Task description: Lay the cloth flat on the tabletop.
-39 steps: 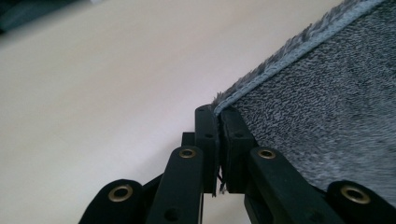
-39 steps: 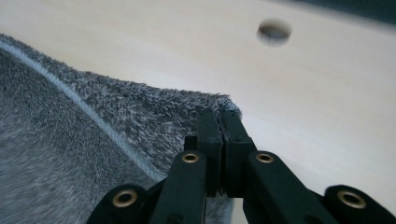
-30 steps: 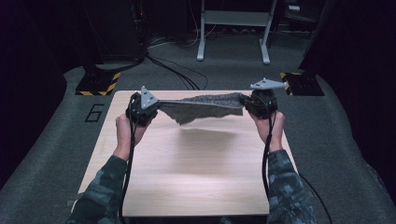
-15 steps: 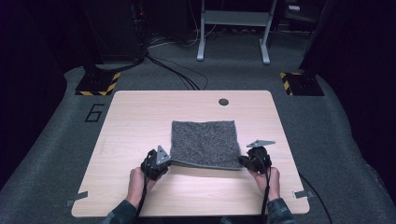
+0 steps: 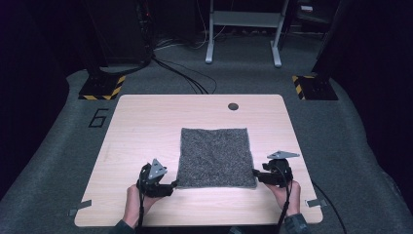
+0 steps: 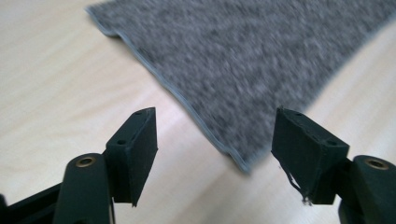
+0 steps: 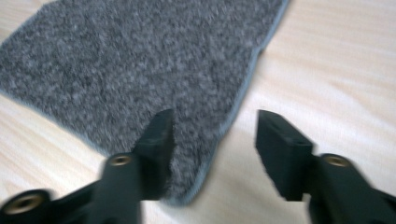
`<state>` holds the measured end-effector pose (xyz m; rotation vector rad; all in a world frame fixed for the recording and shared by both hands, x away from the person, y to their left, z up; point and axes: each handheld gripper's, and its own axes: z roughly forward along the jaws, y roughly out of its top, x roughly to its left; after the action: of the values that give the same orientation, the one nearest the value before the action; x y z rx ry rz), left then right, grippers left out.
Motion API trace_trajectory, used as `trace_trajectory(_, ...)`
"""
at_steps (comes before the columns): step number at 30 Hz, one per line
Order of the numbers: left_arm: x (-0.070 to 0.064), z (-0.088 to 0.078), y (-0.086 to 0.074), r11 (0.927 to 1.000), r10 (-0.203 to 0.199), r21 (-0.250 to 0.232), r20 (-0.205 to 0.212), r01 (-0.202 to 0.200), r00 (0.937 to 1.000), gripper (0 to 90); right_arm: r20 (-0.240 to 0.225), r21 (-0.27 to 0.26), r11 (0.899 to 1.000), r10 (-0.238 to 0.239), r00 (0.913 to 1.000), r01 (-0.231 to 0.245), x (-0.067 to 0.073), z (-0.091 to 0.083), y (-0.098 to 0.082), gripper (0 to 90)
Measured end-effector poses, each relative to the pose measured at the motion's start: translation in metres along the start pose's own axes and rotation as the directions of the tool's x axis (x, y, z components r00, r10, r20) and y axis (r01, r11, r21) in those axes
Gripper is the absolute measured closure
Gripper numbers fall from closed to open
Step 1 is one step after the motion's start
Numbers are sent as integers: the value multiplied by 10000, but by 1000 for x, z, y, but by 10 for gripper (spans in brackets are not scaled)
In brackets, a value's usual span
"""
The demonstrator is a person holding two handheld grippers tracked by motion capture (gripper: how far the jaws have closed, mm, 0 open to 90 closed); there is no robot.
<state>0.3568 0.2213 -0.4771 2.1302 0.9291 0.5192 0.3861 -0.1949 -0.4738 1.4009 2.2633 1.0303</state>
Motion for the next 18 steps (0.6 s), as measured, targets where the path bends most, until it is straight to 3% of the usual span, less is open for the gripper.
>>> trace_trajectory(3,5,10,11,9998,-161,-75,-100,160,9998,276,19,-88,9996,-276,9996,276,7,7,9,310)
trace_trajectory(8,4,45,24,9985,-29,541,75,25,10000,204,-33,143,9962,-862,9963,862,19,33,19,192)
trace_trajectory(11,1,60,25,9972,-43,752,162,31,9999,180,-59,203,9940,-1077,9942,1078,24,42,21,162)
trace_trajectory(12,0,67,24,9957,40,928,245,-62,9997,165,-96,320,9940,-1046,9945,1049,28,52,21,143)
trace_trajectory(18,-5,77,19,9906,261,1334,244,-291,9994,155,-218,874,9890,-1179,9928,1194,29,71,16,65)
